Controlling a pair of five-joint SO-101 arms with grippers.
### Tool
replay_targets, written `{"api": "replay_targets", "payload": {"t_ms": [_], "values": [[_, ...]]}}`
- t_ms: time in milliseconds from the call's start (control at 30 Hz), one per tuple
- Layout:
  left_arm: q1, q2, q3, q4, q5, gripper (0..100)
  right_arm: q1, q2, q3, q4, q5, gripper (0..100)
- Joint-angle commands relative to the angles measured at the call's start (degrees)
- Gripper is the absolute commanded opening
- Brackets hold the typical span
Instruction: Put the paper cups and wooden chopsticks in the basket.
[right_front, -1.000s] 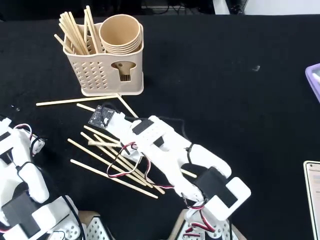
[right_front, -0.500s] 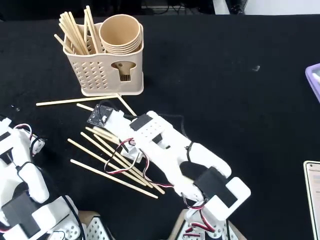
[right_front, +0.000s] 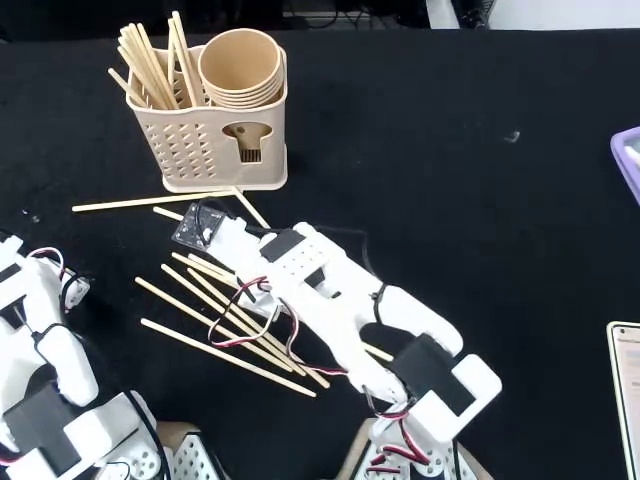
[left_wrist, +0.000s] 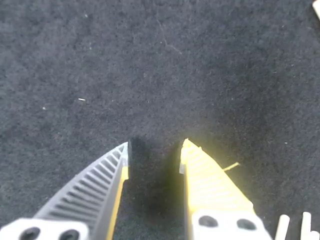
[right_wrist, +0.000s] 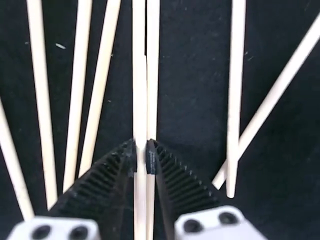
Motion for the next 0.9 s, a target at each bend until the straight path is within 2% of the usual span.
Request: {"api": "replay_targets", "payload": {"t_ms": [0, 400, 567, 867], "values": [[0.04, -0.79, -1.1, -0.53, 0.09, 18, 0.62, -4.7, -0.4, -0.79, 0.18, 1.0], [0.04, -0.79, -1.1, -0.53, 0.09, 18, 0.35, -3.65, 0.04, -0.88, -1.49, 1.8], [0.04, -0.88, -1.1, -0.53, 0.09, 18, -2.2, 1.01, -0.13, -1.32, -1.49, 9.8], [0.04, -0.88, -1.1, -0.53, 0.09, 18, -3.08, 6.11, -4.26, -1.14, -1.49, 8.9]]}}
